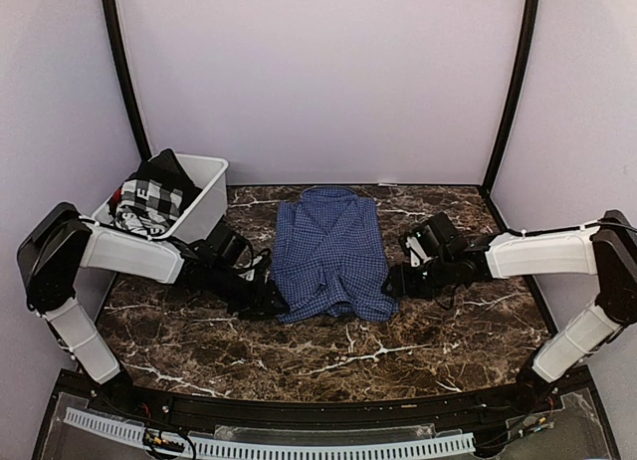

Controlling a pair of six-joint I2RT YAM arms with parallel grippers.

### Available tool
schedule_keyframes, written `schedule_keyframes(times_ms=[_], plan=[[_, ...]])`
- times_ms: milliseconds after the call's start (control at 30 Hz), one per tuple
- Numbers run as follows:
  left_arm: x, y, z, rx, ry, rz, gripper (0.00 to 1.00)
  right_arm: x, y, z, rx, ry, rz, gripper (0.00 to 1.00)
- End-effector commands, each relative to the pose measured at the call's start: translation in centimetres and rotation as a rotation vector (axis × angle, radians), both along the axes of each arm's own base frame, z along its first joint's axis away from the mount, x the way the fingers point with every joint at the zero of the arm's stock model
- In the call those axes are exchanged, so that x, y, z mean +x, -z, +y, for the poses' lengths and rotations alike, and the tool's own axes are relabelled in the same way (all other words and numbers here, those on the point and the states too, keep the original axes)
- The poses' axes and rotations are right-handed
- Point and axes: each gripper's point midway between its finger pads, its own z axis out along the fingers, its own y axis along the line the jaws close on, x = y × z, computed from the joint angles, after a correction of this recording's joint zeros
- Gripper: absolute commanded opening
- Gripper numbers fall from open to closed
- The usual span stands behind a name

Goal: Fold and stack the long sleeve shirts
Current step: Fold the rectangle-folded shirt at the center of the board.

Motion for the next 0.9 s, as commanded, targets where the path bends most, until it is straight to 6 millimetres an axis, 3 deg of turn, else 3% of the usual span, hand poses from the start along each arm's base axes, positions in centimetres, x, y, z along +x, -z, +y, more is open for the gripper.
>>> schedule_keyframes(times_ms=[0,267,467,667,800,867], plan=[[0.5,-0.1,-0.8,-0.024,-0.01,-0.007,0.57,-1.3,0.3,1.1,0.021,-0.029,0.018,0.61],[0.5,0.0,-1.6,-0.047,-0.024,0.008,0.49,-1.9,1.8,2.3,0.017,-0.031,0.056,0.58],[1.0,-0.4,-1.7,-0.049,-0.048,-0.006,0.33,-1.5,2.3,2.4,0.004,-0.018,0.064,0.53],[2.4,-2.4,-1.5,-0.043,-0.083,-0.075,0.07,-0.3,0.9,3.4,0.016,-0.031,0.027,0.3],[4.0,-4.2,-1.1,-0.02,-0.115,-0.149,0.0,1.1,-0.1,3.6,-0.024,-0.032,-0.016,0.07],[4.9,-5.0,-0.7,-0.02,-0.134,-0.169,0.0,2.0,-0.8,3.9,-0.035,-0.035,-0.044,0.0]])
